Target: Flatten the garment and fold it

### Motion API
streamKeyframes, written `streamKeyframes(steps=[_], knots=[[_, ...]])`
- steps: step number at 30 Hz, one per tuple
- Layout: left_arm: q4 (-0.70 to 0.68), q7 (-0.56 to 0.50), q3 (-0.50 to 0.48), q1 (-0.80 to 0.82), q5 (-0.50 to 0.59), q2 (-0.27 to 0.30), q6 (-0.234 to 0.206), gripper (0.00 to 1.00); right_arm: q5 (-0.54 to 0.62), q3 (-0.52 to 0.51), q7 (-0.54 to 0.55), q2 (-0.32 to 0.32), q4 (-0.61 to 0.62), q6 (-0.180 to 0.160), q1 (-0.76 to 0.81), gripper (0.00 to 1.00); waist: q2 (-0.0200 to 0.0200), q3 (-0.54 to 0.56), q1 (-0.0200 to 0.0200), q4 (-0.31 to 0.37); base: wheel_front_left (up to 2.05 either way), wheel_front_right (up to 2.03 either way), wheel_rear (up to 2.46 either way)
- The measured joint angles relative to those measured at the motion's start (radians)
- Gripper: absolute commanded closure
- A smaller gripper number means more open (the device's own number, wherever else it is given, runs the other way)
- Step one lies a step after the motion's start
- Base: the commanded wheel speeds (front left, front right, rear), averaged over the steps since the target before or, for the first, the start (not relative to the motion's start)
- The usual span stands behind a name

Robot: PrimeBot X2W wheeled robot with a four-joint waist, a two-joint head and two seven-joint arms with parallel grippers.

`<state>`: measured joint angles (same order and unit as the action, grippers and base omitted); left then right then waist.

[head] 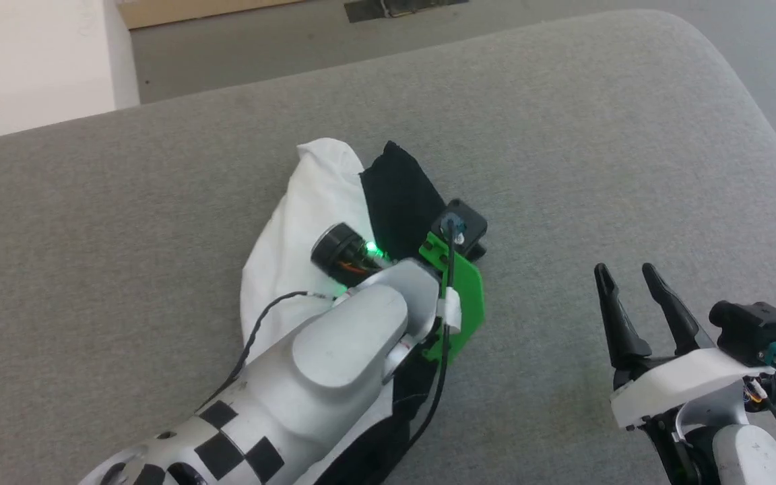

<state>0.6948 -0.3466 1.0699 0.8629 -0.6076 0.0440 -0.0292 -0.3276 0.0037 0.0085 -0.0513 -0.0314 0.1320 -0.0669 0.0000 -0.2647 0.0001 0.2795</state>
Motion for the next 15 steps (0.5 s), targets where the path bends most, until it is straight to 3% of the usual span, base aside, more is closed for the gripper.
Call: streamKeyframes(steps=[9, 12, 15], knots=[[-0.148, 0.360, -0.169, 0.042, -0.097, 0.007, -0.102, 1.00, 0.012, -0.017, 0.032, 0.000, 0.019, 0.000, 0.006, 0.00, 0.0000, 0.056, 0.0000, -0.079, 0.00, 0.00, 0.00], [-0.212, 0.447, -0.246, 0.031, -0.113, 0.069, -0.150, 1.00, 0.012, -0.020, 0.045, 0.000, 0.030, 0.000, 0.014, 0.00, 0.0000, 0.078, 0.0000, -0.112, 0.00, 0.00, 0.00], [-0.301, 0.504, -0.335, -0.044, -0.133, 0.187, -0.215, 1.00, 0.016, -0.027, 0.056, 0.000, 0.043, 0.000, 0.032, 0.00, 0.0000, 0.100, 0.0000, -0.147, 0.00, 0.00, 0.00]])
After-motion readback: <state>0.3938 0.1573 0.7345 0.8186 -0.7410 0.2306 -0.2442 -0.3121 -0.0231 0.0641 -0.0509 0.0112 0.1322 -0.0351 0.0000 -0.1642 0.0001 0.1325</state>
